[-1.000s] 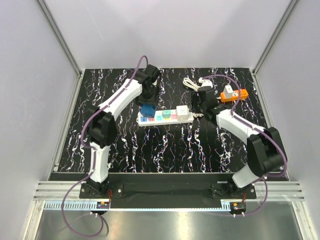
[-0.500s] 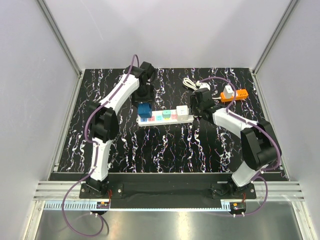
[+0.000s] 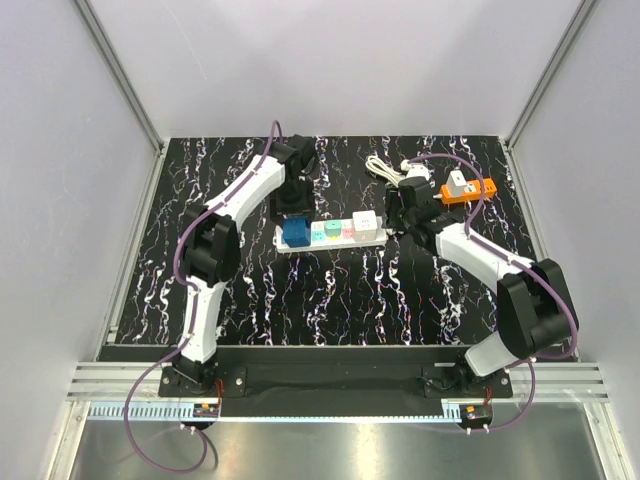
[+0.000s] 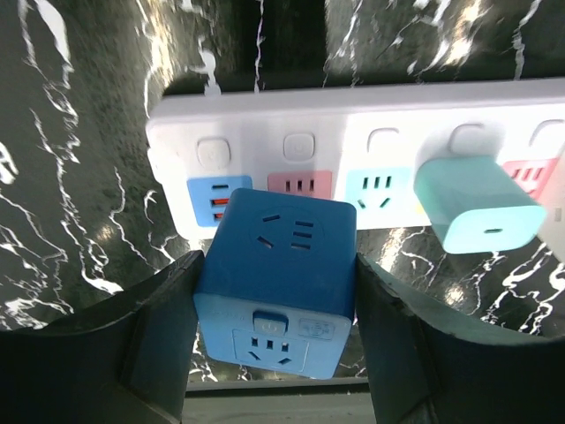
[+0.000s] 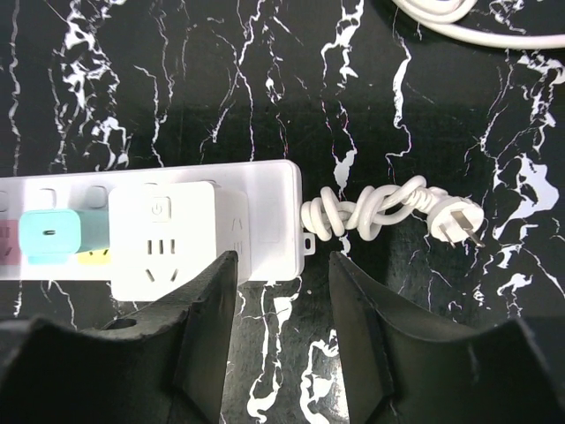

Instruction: Insert the plug

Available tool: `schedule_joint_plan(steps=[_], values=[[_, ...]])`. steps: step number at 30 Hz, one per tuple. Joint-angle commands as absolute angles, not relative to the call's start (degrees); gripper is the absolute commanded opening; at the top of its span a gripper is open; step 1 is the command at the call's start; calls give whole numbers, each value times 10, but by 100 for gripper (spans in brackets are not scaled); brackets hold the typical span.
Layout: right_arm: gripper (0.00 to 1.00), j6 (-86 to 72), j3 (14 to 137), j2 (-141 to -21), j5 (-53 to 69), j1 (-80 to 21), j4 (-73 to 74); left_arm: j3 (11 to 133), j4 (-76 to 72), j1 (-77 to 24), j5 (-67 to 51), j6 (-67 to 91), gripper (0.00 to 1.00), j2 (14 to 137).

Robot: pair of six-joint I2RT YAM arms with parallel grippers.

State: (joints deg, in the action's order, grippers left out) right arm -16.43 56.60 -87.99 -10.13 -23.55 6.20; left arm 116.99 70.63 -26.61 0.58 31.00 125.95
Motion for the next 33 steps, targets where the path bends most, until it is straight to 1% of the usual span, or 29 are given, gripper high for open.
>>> schedule_joint_plan(steps=[1,19,29,33], values=[[53,-162,558,-850,-119,-231,40,1142,677,-269,-3,331,0,1239],[52,-163,547,-831,-102,-228,30,1158,659,-271,17,324,0,1265],[52,-163,547,-833,-98,-226,27,1163,664,-273,40,318,0,1238],[52,-162,548,-834,-97,-226,27,1169,668,-273,41,318,0,1245]])
